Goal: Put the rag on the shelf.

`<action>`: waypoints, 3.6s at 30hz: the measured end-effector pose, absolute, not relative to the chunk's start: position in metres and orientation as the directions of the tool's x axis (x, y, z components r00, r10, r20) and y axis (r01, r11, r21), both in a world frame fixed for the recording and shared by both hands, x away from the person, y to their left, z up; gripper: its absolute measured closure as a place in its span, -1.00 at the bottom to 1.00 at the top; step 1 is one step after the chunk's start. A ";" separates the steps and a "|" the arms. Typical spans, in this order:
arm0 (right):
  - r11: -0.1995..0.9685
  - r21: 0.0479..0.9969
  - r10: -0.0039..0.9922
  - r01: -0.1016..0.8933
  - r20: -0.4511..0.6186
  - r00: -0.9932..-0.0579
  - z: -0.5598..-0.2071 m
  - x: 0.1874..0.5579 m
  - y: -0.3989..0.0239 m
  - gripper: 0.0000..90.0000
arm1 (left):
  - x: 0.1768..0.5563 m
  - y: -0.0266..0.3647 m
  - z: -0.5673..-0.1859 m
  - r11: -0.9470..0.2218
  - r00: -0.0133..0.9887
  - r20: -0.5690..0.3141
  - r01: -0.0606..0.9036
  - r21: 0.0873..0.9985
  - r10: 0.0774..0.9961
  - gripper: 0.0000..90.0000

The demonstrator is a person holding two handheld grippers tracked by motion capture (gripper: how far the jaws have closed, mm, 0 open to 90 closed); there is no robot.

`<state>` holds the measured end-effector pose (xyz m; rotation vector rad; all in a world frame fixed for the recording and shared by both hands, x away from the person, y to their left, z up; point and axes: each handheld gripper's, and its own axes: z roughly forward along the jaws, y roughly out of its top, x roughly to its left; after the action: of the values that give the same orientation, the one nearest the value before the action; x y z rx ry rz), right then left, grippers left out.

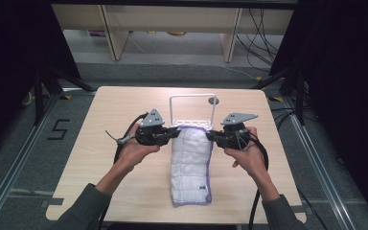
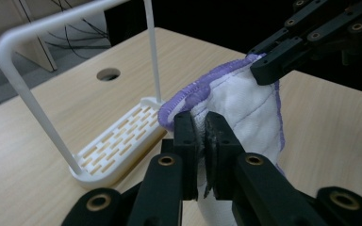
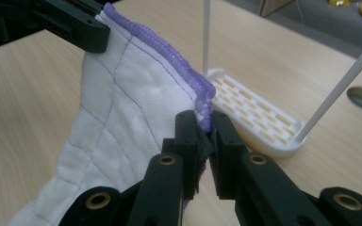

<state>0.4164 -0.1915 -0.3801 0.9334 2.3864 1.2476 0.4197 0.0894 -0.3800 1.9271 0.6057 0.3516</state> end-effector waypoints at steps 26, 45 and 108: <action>0.394 0.871 0.676 0.294 -0.058 -0.735 -0.288 0.445 -0.186 0.86 | 0.448 0.094 -0.295 -0.337 0.796 0.028 0.224 0.915 0.605 0.86; 0.337 0.898 0.728 0.281 -0.060 -0.683 -0.254 0.487 -0.189 0.86 | 0.486 0.082 -0.257 -0.311 0.754 0.065 0.189 0.931 0.654 0.86; 0.268 0.838 0.874 0.475 -0.003 -0.487 -0.329 0.625 -0.158 0.81 | 0.621 0.068 -0.337 -0.197 0.549 -0.053 0.386 0.901 0.834 0.74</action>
<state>0.6252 -0.1581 -0.3294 1.2157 2.0725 1.1217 0.6209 0.0682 -0.3369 1.7992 1.0084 0.5693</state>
